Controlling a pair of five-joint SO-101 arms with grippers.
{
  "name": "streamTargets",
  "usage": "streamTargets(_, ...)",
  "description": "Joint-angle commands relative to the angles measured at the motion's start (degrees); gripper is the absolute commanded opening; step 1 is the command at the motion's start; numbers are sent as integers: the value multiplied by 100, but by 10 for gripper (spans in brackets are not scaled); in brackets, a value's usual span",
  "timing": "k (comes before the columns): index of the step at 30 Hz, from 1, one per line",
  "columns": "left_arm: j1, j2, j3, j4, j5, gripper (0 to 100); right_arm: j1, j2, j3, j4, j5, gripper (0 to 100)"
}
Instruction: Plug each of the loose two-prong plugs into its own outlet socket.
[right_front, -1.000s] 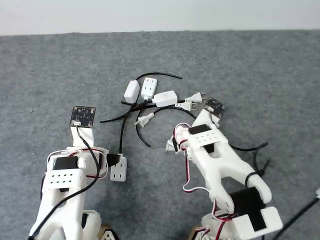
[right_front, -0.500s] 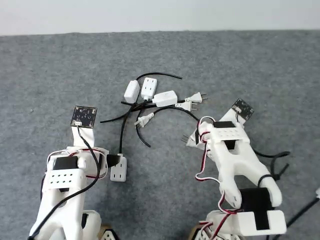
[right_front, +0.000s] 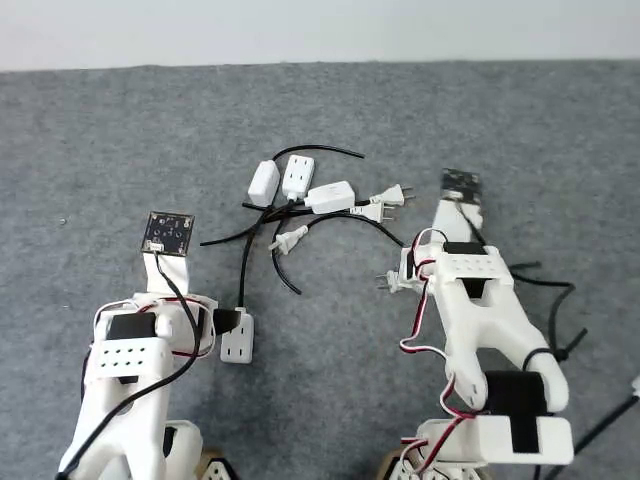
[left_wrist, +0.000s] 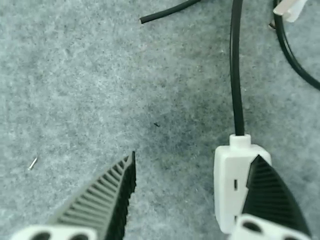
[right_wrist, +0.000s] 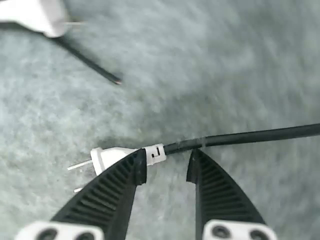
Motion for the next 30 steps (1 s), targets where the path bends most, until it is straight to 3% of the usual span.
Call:
streamTargets(1, 18, -18, -66, 18, -62, 338, -295, -31, -290, -207, 1029, 151)
streamTargets(5, 18, -18, -66, 18, -70, 338, -497, -418, -369, 136, 1662, 151)
streamTargets(8, 18, -18, -66, 18, -70, 338, -453, -1182, -607, 1015, 1486, 151)
streamTargets(13, 26, -18, -66, 9, -70, 338, -365, -2545, -677, 1965, -738, 151)
streamTargets(17, 26, -18, -66, 9, -70, 338, -462, -2985, -334, 2123, -3051, 154)
streamTargets(19, 26, -18, -66, 9, -70, 338, -453, -2862, -167, 1938, -3719, 154)
streamTargets(26, 26, -18, -75, 9, -70, 338, -514, -1182, 404, 374, -3807, 154)
streamTargets(30, 26, -18, -75, 18, -70, 338, -681, -409, -229, 620, -3886, 152)
